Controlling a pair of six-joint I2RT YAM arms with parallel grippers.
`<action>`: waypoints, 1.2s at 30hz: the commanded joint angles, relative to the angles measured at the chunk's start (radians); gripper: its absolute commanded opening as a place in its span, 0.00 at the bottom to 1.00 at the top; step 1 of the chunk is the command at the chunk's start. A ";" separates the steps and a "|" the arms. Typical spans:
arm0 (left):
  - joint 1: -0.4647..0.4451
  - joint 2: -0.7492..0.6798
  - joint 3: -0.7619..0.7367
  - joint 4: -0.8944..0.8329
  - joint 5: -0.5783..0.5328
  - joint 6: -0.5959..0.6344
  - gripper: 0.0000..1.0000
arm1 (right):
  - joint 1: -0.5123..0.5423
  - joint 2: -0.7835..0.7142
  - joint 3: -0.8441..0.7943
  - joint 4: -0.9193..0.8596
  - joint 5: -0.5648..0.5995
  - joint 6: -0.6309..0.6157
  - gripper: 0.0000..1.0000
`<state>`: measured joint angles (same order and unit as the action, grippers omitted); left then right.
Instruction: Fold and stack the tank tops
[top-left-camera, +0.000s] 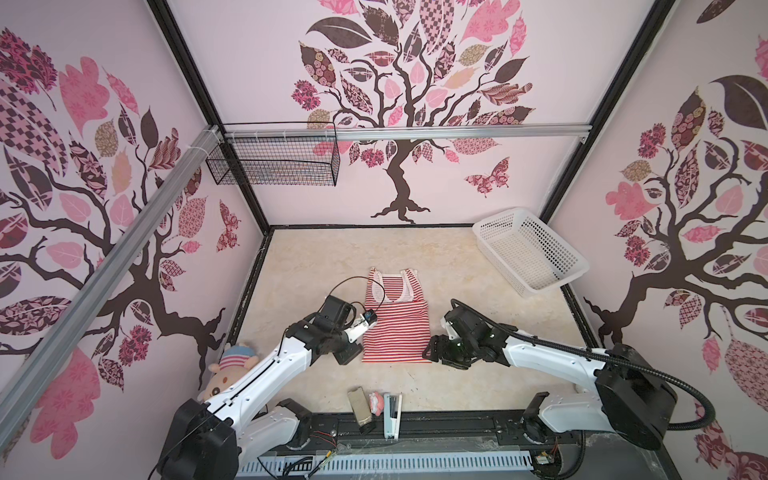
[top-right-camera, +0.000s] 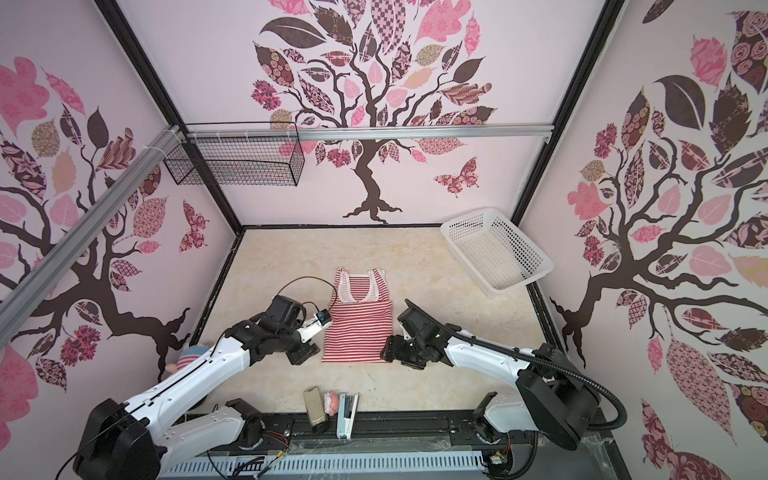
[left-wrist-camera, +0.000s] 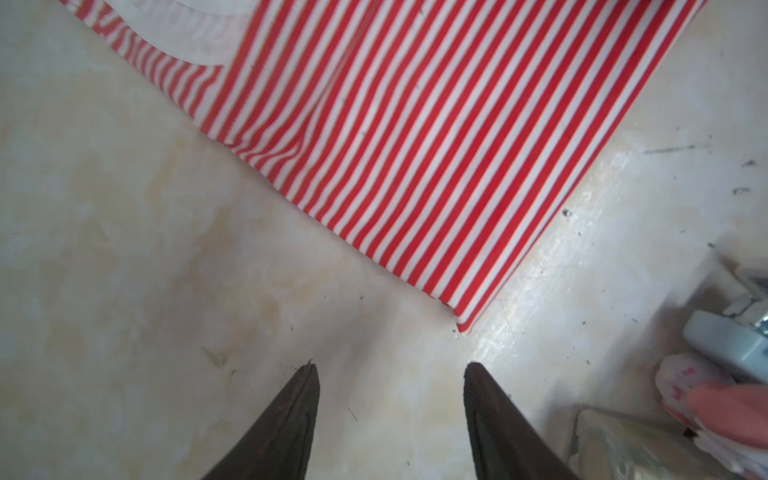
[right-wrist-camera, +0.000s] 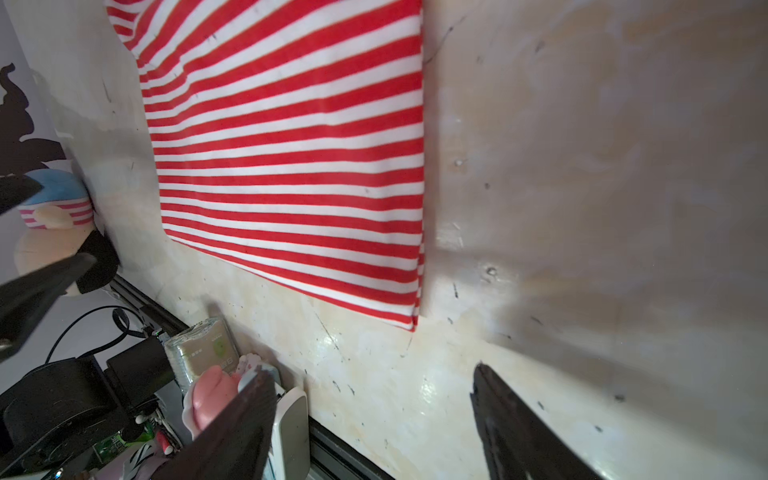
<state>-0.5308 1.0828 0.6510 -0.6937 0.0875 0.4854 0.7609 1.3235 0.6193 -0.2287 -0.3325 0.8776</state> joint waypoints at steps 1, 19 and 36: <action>-0.024 -0.009 -0.037 0.038 -0.027 0.011 0.61 | 0.003 0.025 -0.003 0.050 -0.019 0.027 0.76; -0.030 0.131 -0.023 0.078 0.086 0.006 0.59 | 0.003 0.120 -0.053 0.191 -0.055 0.073 0.53; -0.050 0.211 0.026 0.050 0.151 0.001 0.45 | 0.003 0.154 -0.049 0.204 -0.054 0.069 0.28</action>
<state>-0.5735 1.2732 0.6411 -0.6392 0.2001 0.4919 0.7601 1.4643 0.5655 -0.0174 -0.3958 0.9463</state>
